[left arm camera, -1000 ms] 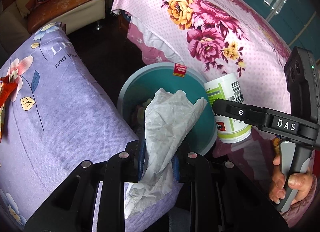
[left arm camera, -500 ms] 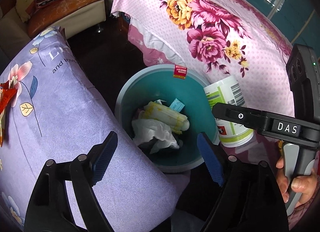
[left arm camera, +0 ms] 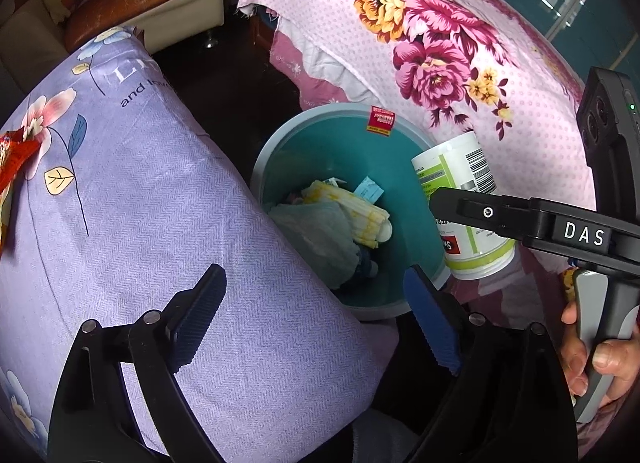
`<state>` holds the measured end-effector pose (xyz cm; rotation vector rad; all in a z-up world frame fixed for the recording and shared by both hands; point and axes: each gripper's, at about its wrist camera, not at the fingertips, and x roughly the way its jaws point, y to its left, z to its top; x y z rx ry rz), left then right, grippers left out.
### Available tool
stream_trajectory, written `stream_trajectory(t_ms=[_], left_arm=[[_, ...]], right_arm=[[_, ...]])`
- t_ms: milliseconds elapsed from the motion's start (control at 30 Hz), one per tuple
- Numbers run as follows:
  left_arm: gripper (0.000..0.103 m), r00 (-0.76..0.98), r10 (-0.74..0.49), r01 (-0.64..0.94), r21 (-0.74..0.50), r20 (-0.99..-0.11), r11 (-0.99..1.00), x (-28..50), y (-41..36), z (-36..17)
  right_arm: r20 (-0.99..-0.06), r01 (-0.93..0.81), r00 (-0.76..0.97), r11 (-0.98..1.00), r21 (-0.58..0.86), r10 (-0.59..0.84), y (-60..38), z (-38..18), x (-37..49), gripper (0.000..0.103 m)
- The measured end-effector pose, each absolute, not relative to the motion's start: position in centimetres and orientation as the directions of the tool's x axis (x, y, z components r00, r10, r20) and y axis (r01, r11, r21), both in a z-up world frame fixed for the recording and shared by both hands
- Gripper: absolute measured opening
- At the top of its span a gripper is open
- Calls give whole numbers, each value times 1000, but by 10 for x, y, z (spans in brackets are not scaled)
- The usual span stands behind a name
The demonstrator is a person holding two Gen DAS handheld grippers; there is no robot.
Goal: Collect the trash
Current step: 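Carry the tissue and pill bottle over the teal bin and release both, then move both open tools back toward the snack packets on the bedspread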
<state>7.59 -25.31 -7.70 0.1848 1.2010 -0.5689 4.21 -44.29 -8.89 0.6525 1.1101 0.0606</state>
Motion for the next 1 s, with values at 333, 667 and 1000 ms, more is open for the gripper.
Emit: stream_trajectory(t_ms=[333,667,1000], left_arm=[[92,235,-344,465,-206,-909,861,77,-230,-78],[93,235,-349,382,-244,-907,891,81,-184,-84],[94,286,-329,259,-258,-900,931,91,-109,-80]], right_arm=[[-827,275,439,825,494,350,-430,-88,46,64],[-845,250,399,844,474,357,-404,-87,52,73],[-870,182,348,885,429,350,-356,-78,70,76]])
